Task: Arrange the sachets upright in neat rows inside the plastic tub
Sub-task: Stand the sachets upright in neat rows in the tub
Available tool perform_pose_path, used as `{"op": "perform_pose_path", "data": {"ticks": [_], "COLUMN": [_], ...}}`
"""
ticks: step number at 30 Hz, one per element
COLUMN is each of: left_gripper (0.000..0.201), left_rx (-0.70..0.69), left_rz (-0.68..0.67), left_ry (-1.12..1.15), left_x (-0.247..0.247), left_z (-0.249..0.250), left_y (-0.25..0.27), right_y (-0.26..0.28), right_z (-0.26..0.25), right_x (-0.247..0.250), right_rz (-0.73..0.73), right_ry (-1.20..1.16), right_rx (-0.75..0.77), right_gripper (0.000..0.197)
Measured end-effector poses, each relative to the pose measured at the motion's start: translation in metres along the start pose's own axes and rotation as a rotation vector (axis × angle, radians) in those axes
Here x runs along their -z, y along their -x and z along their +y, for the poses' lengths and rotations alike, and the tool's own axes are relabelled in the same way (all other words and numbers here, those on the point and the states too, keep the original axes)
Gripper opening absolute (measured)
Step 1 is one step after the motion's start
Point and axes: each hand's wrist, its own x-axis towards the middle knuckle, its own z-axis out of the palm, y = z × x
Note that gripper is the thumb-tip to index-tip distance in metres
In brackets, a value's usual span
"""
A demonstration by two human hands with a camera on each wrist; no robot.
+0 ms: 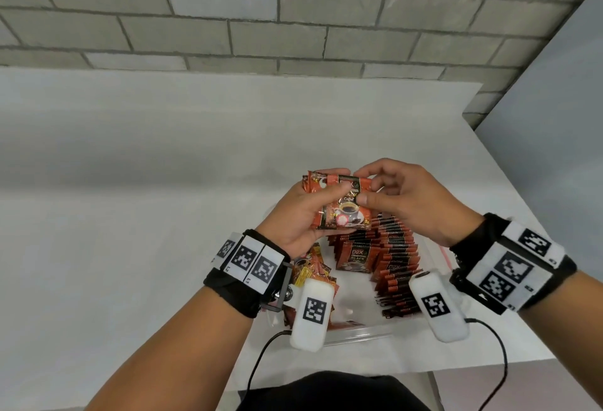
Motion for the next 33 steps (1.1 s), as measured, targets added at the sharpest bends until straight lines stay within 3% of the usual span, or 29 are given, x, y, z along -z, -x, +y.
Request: {"op": "perform_pose_path", "data": {"ticks": [8,12,15,17,21,23,29,33], "left_gripper": [0.026,0.044,0.032,0.035,0.04,0.037,0.011,0.007], "left_rx": [0.065,0.066,0.042,0.026,0.013,0.01,-0.114,-0.138], "left_rz": [0.08,0.031,-0.033,-0.043,-0.051,-0.023,0.287,0.301], "left_ry": [0.117,0.097,0.065,0.014,-0.082,-0.076,0.12,0.174], "left_x": [0.002,0.002,0.003,0.003,0.002,0.002,0.009,0.014], "left_z": [-0.001,-0.003,-0.003,-0.004,-0.006,-0.006,0.004,0.007], "left_y": [-0.001,0.0,0.0,0.001,0.003,0.002,-0.003,-0.003], "right_y": [0.002,0.001,0.001,0.002,0.003,0.0,0.002,0.005], "right_z": [0.002,0.002,0.001,0.001,-0.005,-0.01,-0.006,0.01], "right_x": [0.0,0.0,0.001,0.002,0.014,0.021,0.017,-0.008], "right_rz": [0.116,0.111,0.128,0.122,0.017,-0.039,-0.224,-0.362], "right_ry": [-0.136,-0.11,-0.105,-0.047,0.198,0.237,0.458,0.758], "right_rx": [0.052,0.04,0.02,0.005,-0.014,-0.029,-0.147,-0.161], "right_gripper": [0.026,0.026,0.023,0.022,0.03,0.023,0.009,0.007]}}
